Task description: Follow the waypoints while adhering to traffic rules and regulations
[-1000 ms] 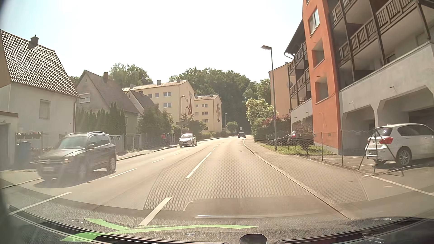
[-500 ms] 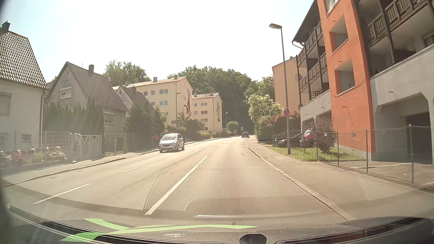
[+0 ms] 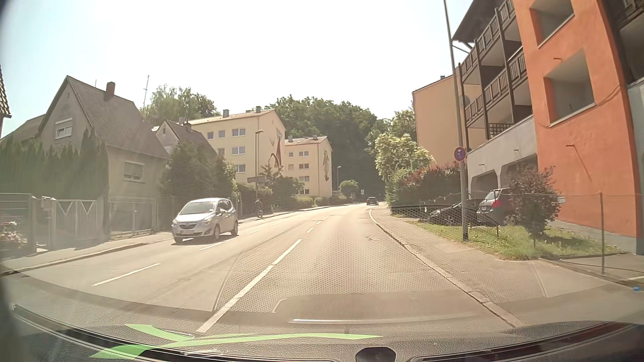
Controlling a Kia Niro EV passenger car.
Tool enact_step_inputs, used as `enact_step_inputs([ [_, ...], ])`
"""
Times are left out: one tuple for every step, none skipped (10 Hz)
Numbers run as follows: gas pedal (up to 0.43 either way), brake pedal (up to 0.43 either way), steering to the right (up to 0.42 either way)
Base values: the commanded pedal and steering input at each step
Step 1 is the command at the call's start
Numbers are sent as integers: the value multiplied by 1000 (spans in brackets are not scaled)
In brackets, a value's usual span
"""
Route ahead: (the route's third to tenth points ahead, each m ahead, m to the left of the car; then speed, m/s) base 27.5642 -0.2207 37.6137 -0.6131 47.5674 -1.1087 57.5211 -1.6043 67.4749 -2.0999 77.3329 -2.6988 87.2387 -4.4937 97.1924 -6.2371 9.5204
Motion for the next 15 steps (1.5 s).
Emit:
enact_step_inputs([
  [240, 0, -12],
  [240, 0, -12],
  [240, 0, -11],
  [240, 0, -7],
  [240, 0, -4],
  [240, 0, -4],
  [240, 0, -4],
  [240, 0, -4],
  [240, 0, -3],
  [240, 0, -3],
  [240, 0, -3],
  [240, 0, -2],
  [228, 0, -1],
  [220, 0, -1],
  [209, 0, 0],
])
